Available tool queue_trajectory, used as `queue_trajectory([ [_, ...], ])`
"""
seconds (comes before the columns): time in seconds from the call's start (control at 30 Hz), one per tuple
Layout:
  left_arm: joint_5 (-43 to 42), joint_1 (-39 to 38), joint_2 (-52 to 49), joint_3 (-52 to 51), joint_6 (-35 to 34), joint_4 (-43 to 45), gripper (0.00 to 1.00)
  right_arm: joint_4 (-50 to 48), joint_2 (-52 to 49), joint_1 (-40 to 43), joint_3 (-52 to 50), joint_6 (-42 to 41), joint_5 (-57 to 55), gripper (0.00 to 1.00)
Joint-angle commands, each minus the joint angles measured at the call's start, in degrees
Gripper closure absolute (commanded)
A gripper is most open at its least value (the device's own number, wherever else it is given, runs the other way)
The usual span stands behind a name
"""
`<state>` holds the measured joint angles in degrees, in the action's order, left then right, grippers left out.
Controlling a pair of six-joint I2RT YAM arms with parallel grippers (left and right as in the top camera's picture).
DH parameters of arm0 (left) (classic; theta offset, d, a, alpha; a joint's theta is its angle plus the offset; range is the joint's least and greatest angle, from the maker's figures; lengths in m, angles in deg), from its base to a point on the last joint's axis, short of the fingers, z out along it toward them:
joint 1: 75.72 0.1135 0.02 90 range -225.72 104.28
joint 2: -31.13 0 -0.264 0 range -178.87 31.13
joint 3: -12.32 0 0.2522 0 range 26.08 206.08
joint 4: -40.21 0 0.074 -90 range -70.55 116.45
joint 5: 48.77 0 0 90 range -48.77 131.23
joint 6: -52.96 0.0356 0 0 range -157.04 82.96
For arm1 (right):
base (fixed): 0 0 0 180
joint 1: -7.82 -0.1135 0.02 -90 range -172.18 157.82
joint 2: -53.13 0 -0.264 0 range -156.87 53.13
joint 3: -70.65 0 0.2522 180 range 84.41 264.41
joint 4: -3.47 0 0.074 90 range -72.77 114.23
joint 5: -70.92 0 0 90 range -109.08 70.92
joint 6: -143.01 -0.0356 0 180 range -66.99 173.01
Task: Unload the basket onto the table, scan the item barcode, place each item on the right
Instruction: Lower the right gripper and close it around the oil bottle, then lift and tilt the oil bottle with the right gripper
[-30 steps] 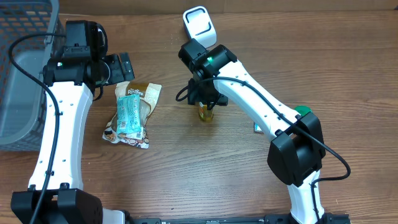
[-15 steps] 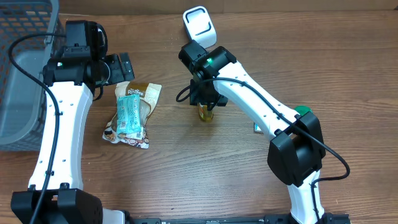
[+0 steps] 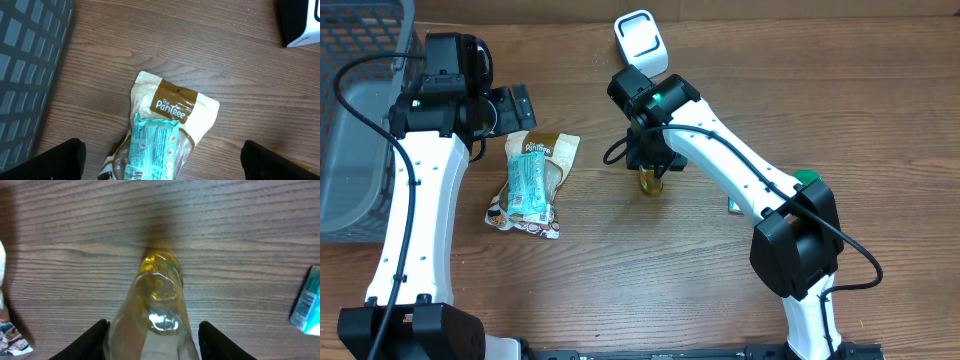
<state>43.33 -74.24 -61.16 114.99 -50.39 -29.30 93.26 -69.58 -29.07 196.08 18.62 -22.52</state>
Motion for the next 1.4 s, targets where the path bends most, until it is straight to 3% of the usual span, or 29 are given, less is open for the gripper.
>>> queue_trajectory([
  [0.0, -0.24, -0.42, -0.17, 1.22, -0.37, -0.02, 0.00, -0.79, 2.03, 0.00, -0.42, 0.33, -0.96, 0.46],
  [0.2, -0.24, -0.42, -0.17, 1.22, -0.37, -0.02, 0.00, -0.72, 2.03, 0.00, -0.42, 0.33, -0.96, 0.51],
  [0.4, -0.24, -0.42, -0.17, 1.22, -0.37, -0.02, 0.00, -0.50, 2.03, 0.00, -0.42, 0.31, -0.94, 0.64],
  [0.63, -0.24, -0.42, -0.17, 1.22, -0.37, -0.02, 0.01, -0.50, 2.03, 0.00, -0.42, 0.31, -0.94, 0.67],
  [0.77, -0.24, -0.42, -0.17, 1.22, -0.37, -0.02, 0.01, -0.48, 2.05, 0.00, -0.42, 0.33, -0.94, 0.78],
  [0.9, -0.24, -0.42, -0.17, 1.22, -0.37, -0.02, 0.00, -0.52, 2.67, 0.35, 0.22, 0.31, -0.70, 0.79],
  [1.17, -0.24, -0.42, -0.17, 1.22, -0.37, -0.02, 0.00, -0.17, 11.26, 4.22, 1.25, 3.67, 8.74, 0.79],
  [1.37, -0.24, -0.42, -0.17, 1.22, -0.37, -0.02, 0.00, 2.08, 17.53, 8.22, 1.25, 12.63, 25.94, 0.79],
])
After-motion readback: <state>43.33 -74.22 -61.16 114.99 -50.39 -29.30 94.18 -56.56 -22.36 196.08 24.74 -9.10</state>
